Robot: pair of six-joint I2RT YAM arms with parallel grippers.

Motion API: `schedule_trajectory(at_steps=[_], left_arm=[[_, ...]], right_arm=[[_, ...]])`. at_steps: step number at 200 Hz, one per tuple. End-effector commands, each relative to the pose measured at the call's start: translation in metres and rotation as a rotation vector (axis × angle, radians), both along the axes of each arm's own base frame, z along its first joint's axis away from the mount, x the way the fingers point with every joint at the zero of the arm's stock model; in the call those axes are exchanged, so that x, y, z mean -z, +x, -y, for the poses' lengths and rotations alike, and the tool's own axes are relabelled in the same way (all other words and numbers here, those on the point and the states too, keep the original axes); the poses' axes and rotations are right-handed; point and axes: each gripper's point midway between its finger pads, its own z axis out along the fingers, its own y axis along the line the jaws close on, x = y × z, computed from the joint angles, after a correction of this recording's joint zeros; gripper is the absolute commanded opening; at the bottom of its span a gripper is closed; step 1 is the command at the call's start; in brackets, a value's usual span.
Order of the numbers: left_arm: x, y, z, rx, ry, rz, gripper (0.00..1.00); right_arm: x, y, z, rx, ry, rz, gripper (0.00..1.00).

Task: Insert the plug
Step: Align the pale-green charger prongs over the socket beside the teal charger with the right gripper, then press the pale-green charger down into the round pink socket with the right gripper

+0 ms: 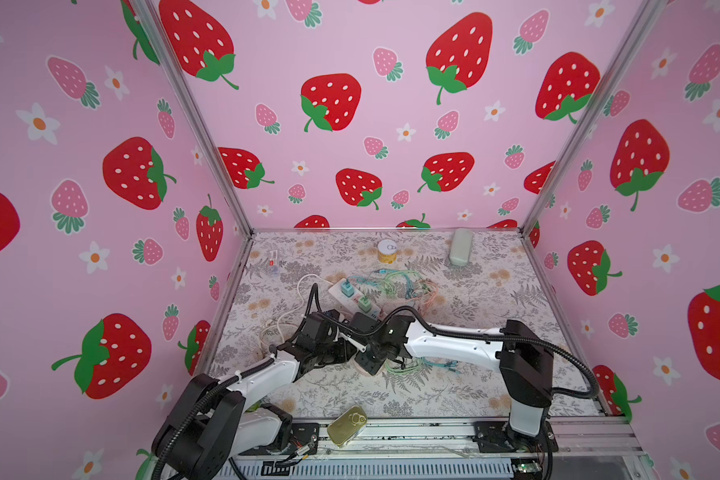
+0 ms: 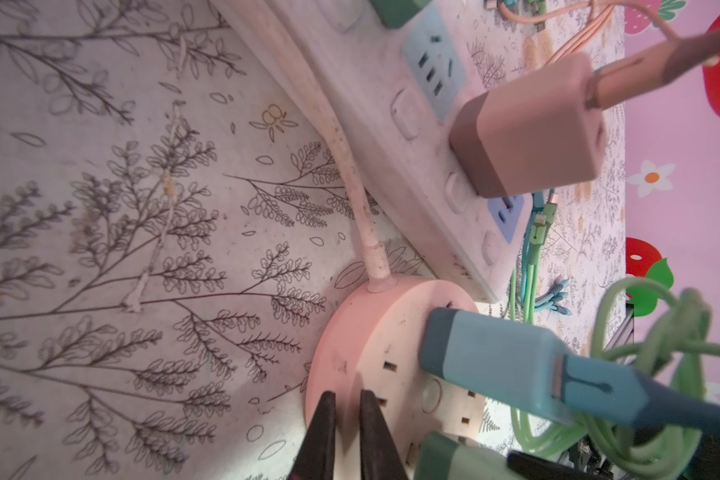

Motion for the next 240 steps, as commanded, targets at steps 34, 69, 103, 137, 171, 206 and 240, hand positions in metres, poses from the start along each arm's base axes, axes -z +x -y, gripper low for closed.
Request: schedule_trajectory(at_steps=[34,69,103,137,171,206,240], left_arm=[[0.018,-0.013,-0.010,-0.022,0.027,-0.049,0.14],[0.019,-0.014,-0.010,-0.021,0.019,-0.047,0.14],[0.019,-0.014,-0.010,-0.018,0.018,-0.044,0.14],[0.021,-0.014,-0.011,-0.020,0.019,-0.048,0.14],[0.021,-0.014,-0.010,-0.014,0.016,-0.045,0.14],[0.023,-0.014,-0.011,-0.008,0.013,-0.027,0.15],[0.025,-0.016,-0.011,-0.002,0.017,-0.024,0.15]], right_arm=[[0.094,-0.019,0.058,0.004,-0.292,-0.080,0.00],[0.098,-0.020,0.059,0.006,-0.302,-0.082,0.00],[0.092,-0.018,0.053,0.012,-0.276,-0.074,0.00],[0.077,-0.017,0.043,0.022,-0.217,-0.070,0.02],[0.048,-0.012,0.022,0.027,-0.100,-0.054,0.14],[0.020,-0.007,0.006,0.031,-0.001,-0.042,0.26],[-0.004,-0.003,-0.003,0.029,0.082,-0.036,0.36]])
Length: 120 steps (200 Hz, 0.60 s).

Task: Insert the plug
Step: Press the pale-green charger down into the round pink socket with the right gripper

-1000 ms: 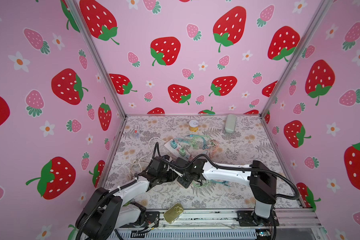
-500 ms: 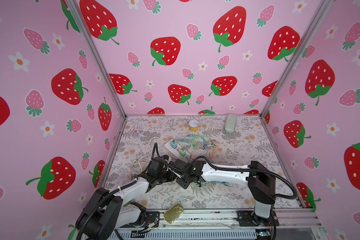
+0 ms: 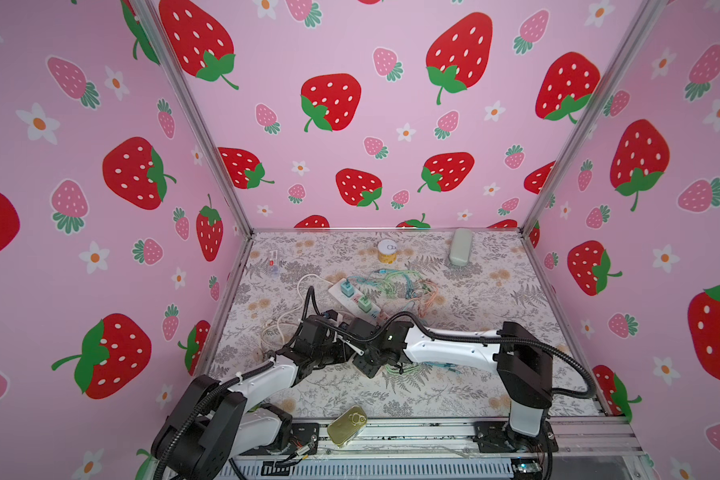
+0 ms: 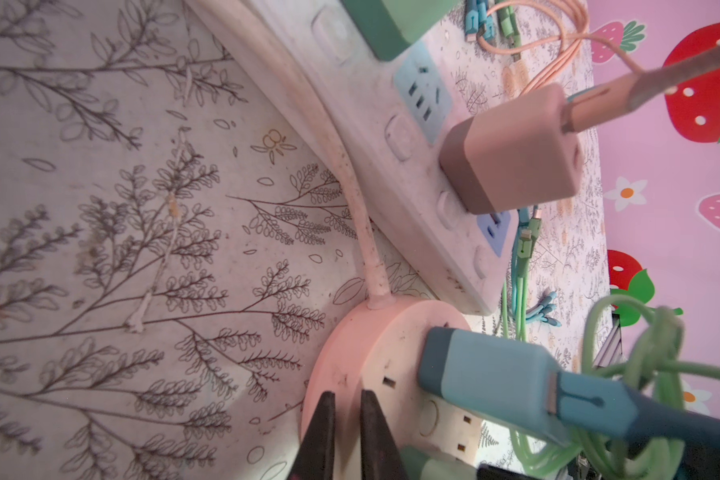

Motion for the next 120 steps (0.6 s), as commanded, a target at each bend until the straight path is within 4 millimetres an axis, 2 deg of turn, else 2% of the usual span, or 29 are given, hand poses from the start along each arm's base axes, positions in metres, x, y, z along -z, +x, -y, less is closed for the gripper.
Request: schedule_trajectory(at_steps=[1,66,117,120], left_arm=[[0.025,-0.021,-0.010,0.016,0.057,-0.083,0.15],[0.024,-0.019,-0.009,0.022,0.059,-0.085,0.15],[0.018,-0.015,-0.007,0.022,0.055,-0.075,0.15],[0.017,-0.015,-0.007,0.025,0.054,-0.072,0.15]], right_arm=[[-0.003,-0.004,0.007,0.016,0.016,-0.051,0.36],[-0.033,-0.001,-0.002,-0.005,0.122,-0.048,0.47],[-0.058,-0.001,0.000,-0.013,0.189,-0.059,0.51],[-0.059,-0.001,0.001,-0.011,0.191,-0.058,0.55]])
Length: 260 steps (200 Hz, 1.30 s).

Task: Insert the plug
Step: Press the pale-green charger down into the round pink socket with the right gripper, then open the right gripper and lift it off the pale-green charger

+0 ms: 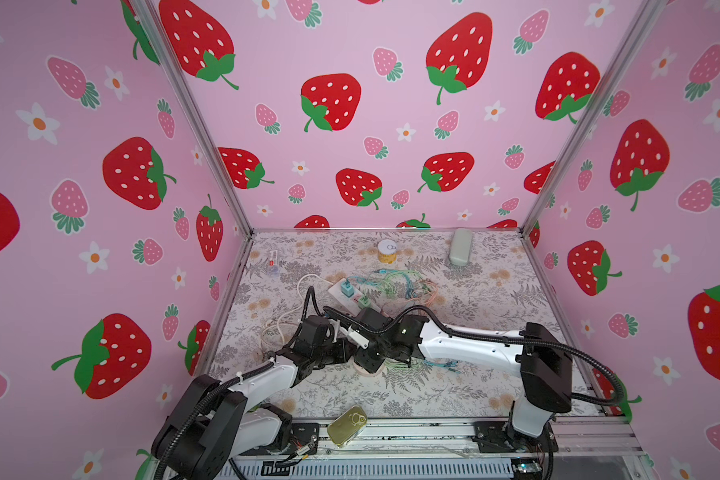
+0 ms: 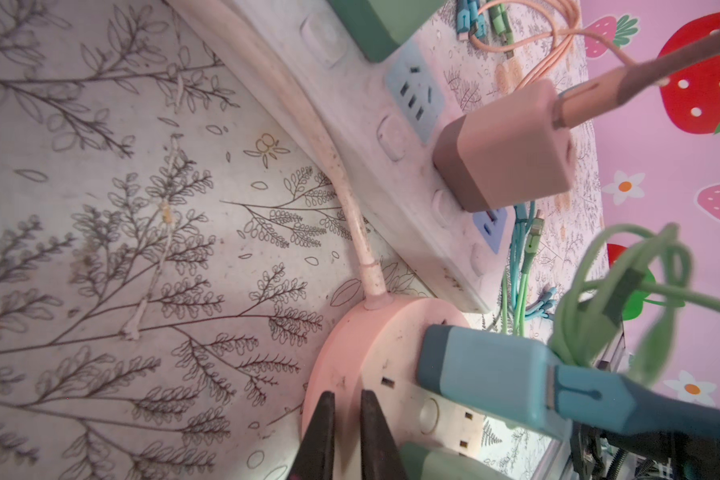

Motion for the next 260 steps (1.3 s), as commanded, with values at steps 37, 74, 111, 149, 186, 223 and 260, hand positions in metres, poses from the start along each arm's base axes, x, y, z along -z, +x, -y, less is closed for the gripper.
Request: schedule_trajectory(at_steps=[37,74,111,149,186,223,260], left_arm=[[0.004,-0.008,-0.004,0.013,0.044,-0.065,0.16],[-0.012,0.000,-0.001,0.015,0.037,-0.033,0.17],[-0.024,0.009,-0.001,0.001,0.038,-0.005,0.18],[-0.039,0.019,-0.003,-0.018,0.041,0.035,0.21],[-0.056,0.028,-0.006,-0.027,0.048,0.068,0.26],[-0.075,0.042,-0.024,-0.080,0.096,0.129,0.45],[-0.100,0.059,-0.055,-0.170,0.206,0.245,0.65]], right_arm=[[-0.029,-0.001,0.011,-0.004,0.082,-0.025,0.63],[-0.032,-0.007,0.020,-0.017,0.098,-0.061,0.67],[-0.042,-0.023,0.026,-0.083,0.156,-0.118,0.69],[-0.062,-0.033,0.031,-0.141,0.257,-0.174,0.72],[-0.072,-0.040,0.036,-0.186,0.317,-0.212,0.75],[-0.098,-0.037,0.040,-0.218,0.423,-0.171,0.76],[-0.130,0.021,0.066,-0.054,0.491,0.056,0.77]])
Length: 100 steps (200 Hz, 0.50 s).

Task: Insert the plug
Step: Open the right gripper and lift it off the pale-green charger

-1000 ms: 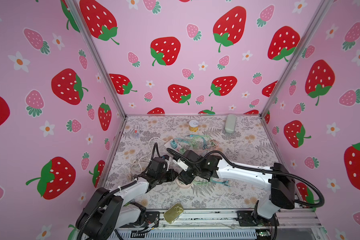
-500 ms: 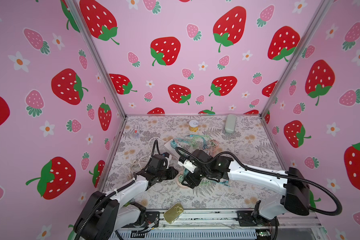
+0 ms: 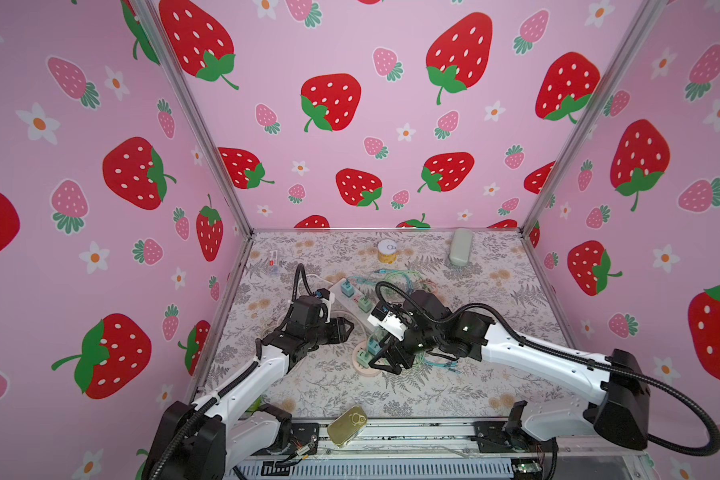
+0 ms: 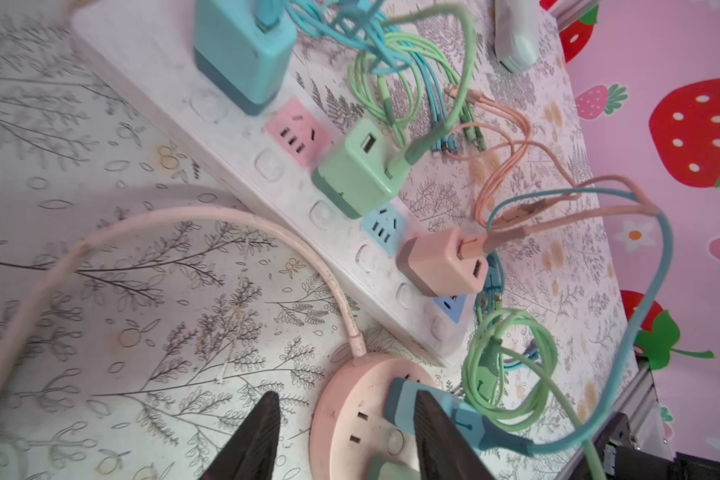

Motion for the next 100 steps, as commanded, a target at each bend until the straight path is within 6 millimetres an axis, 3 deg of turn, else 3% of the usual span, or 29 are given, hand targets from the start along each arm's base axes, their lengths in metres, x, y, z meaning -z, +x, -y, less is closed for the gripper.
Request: schedule_trajectory(at_steps=[1,45,69,100], left_arm=[[-0.023,0.016,-0.025,-0.072,0.101,0.092,0.65],[-0.049,0.037,-0.072,-0.241,0.275,0.244,0.72],[-0.049,0.045,-0.088,-0.283,0.354,0.305,0.74],[-0.038,0.052,-0.104,-0.330,0.433,0.352,0.74]], right_arm=[[-0.034,0.040,0.014,0.118,0.091,0.159,0.77],[-0.069,0.105,0.059,0.374,0.159,0.397,0.88],[-0.086,0.133,0.086,0.508,0.197,0.537,0.93],[-0.080,0.166,0.127,0.694,0.138,0.690,1.00]])
